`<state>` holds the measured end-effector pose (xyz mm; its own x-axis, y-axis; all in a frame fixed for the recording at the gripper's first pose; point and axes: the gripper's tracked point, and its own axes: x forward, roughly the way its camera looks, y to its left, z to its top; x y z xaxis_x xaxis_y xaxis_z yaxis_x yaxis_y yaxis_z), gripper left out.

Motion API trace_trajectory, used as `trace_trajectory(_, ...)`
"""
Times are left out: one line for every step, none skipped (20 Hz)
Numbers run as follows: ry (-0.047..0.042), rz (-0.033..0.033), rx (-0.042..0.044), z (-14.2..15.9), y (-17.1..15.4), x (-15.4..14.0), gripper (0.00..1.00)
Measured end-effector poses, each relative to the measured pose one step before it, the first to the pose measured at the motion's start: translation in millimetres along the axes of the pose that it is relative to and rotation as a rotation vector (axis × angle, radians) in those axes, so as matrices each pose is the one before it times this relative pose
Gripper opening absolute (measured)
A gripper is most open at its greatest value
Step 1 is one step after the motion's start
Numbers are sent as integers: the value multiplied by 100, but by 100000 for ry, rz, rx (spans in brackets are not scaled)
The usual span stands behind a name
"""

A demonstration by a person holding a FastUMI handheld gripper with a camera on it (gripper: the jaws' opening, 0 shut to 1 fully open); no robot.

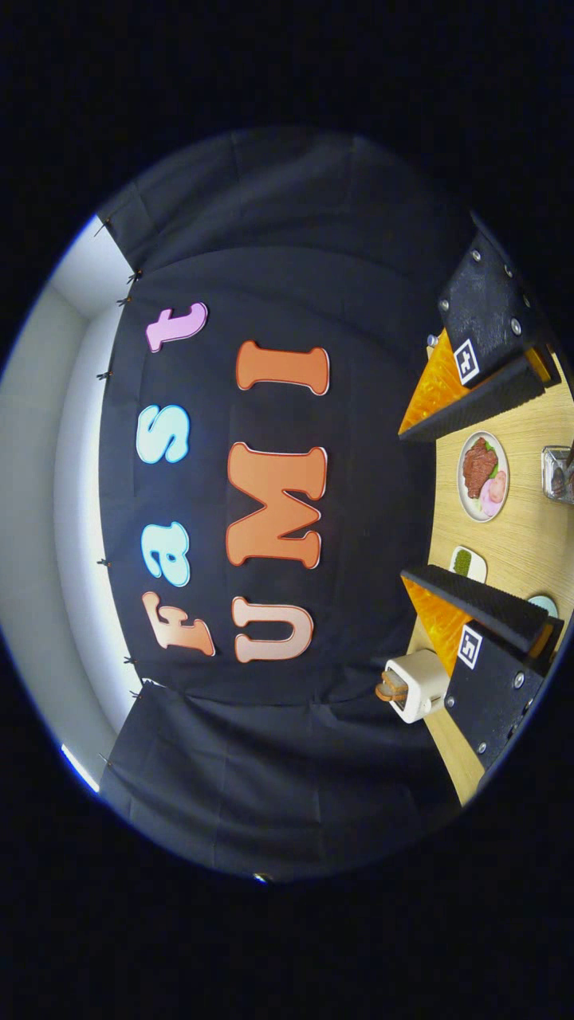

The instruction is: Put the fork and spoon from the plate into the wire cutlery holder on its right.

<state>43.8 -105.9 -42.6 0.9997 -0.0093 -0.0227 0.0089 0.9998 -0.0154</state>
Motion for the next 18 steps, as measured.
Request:
trace_trajectory(-1326,-356,399,405,207,183,94)
trace_trajectory(-962,62,1024,334,241,64,94)
trace_trajectory(-1160,-96,1299,232,242,-58,94)
trace_trajectory(-1224,4,1313,402,228,-50,94)
trace_trajectory(-1525,-344,995,471,-132,4,94)
trace_trajectory(-1456,-117,515,304,67,-155,94)
trace_trajectory(-1251,-445,116,298,13,-69,93)
trace_trajectory(-865,-363,106,228,76,28,94)
trace_trajectory(-591,-106,84,193,127,3,94)
trace_trajectory(-38,109,135,87,116,28,93)
trace_trajectory(-17,2,122,70,78,-47,93)
trace_trajectory(214,-102,164,98,57,4,94)
trace_trajectory(161,-108,290,-27,129,18,93)
trace_trajectory(409,366,208,-182,536,163,93)
trace_trajectory(757,153,-25,-250,397,48,94)
trace_trajectory(542,219,-150,-31,47,-59,94)
trace_trajectory(-213,25,-216,193,60,-39,93)
trace_trajectory(-542,-13,-252,369,-17,-25,93)
